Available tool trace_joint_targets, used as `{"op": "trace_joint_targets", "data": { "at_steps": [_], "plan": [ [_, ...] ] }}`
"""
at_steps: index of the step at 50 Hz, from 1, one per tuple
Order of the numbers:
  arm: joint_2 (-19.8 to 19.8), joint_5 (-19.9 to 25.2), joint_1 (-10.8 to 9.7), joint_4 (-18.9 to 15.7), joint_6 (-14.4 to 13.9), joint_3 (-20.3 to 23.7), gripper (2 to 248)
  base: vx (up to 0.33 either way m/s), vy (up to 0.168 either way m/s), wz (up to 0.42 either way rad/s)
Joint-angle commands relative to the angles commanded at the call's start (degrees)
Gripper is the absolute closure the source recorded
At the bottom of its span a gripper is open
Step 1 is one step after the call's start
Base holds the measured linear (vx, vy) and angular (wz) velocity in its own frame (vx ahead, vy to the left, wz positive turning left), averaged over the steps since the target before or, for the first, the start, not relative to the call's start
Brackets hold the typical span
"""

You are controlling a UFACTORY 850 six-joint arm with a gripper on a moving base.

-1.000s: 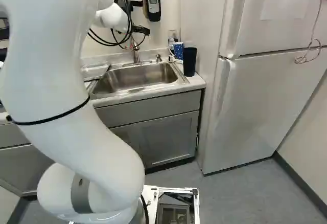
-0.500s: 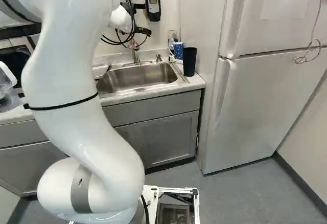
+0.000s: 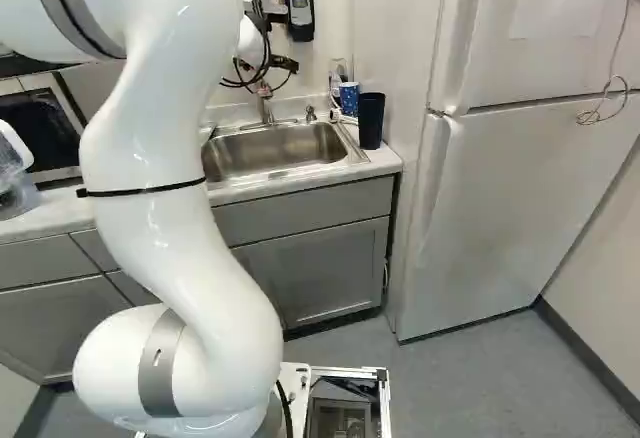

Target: Rinse the cup and place it in the tray

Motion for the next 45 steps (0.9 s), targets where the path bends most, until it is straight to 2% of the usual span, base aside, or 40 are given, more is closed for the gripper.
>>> {"op": "trace_joint_targets", "data": {
  "at_steps": [16, 24, 45],
  "plan": [
    [-4.46, 0.91, -0.26, 0.0, 0.0, -5.43, 3, 0.0, 0.0, 0.0],
    [-4.61, 2.31, -0.27, 0.0, 0.0, -5.61, 3, 0.0, 0.0, 0.0],
    [-3.52, 2.14, -0.21, 0.0, 0.0, -4.27, 3, 0.0, 0.0, 0.0]
  ]
}}
